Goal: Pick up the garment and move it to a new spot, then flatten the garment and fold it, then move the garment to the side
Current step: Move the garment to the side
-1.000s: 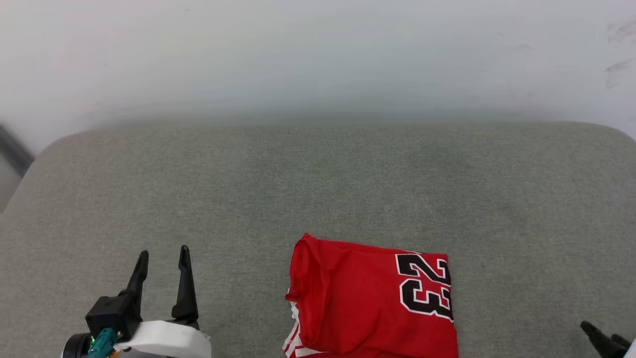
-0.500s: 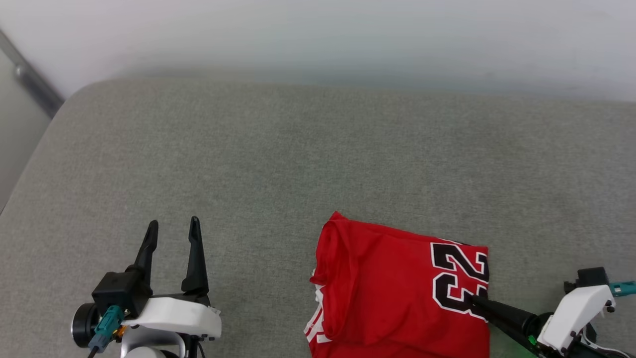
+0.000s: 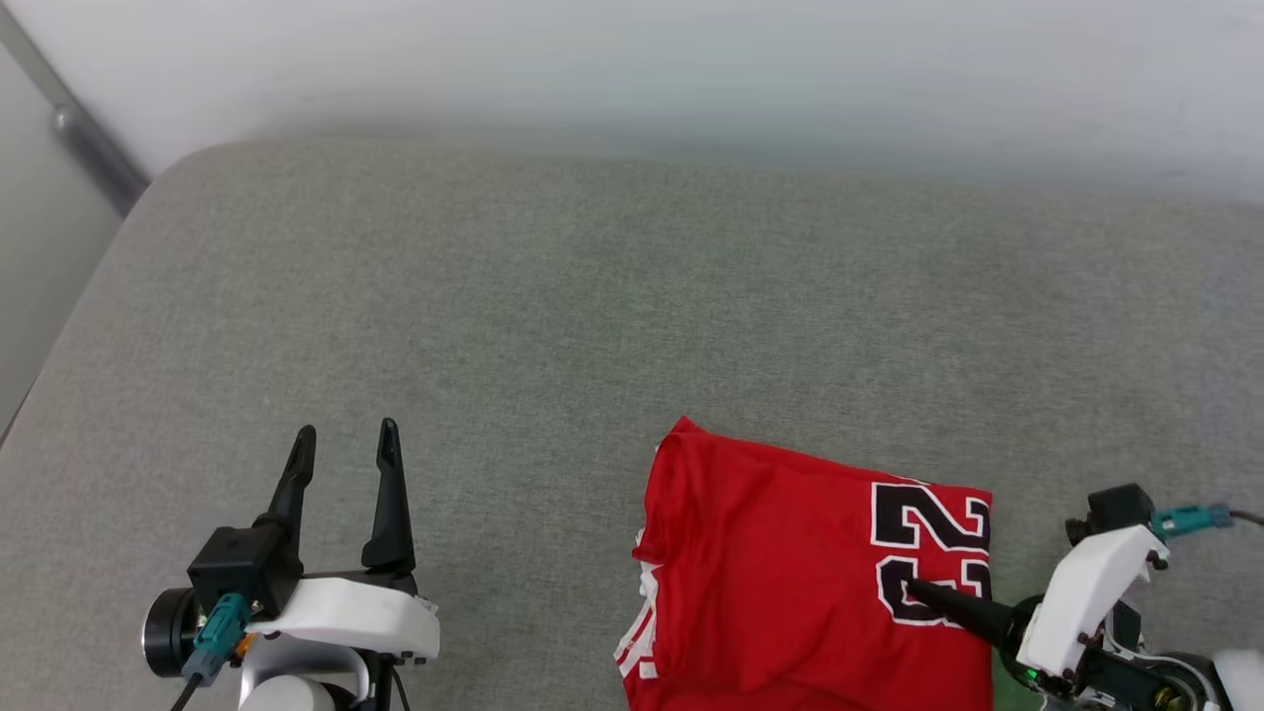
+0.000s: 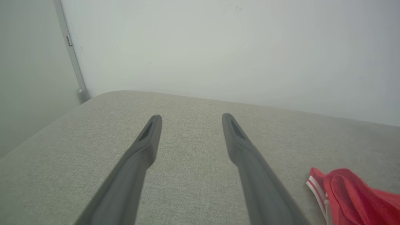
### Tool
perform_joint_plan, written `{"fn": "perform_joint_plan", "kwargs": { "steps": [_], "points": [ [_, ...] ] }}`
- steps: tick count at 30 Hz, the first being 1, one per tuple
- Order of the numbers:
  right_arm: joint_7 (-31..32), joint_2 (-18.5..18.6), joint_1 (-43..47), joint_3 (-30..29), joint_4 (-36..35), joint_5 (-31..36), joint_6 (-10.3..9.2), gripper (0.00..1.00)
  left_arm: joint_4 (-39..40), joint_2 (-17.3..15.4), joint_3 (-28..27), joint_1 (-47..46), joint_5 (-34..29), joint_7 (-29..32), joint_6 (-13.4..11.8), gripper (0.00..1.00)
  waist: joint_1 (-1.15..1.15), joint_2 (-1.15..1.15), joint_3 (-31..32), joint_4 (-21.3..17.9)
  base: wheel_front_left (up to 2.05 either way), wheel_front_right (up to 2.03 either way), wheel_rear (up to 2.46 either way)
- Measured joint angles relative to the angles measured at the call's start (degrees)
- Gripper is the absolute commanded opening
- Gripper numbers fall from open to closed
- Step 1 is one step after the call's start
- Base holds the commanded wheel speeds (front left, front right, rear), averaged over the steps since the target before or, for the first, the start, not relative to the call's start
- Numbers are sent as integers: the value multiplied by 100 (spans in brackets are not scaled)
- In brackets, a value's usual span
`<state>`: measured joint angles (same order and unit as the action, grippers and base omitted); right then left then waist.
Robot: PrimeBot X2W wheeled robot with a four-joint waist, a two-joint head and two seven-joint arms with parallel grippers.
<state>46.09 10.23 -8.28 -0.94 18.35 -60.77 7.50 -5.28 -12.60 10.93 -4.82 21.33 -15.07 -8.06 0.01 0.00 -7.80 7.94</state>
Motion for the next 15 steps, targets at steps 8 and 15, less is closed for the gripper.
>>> {"fn": "perform_joint_plan", "kwargs": {
  "steps": [8, 15],
  "points": [
    [-559, 902, -255, 1192, -223, 1310, 0, 0, -66, -91, -23, 68, -22, 0, 49, 100, 0, 0, 204, -455, 0, 0, 0],
    [-1065, 1374, -890, 1708, -8, 2159, 1, 0, 21, -132, 55, -18, -127, 0, 57, 100, 0, 0, 146, -1120, 0, 0, 0]
  ]
}}
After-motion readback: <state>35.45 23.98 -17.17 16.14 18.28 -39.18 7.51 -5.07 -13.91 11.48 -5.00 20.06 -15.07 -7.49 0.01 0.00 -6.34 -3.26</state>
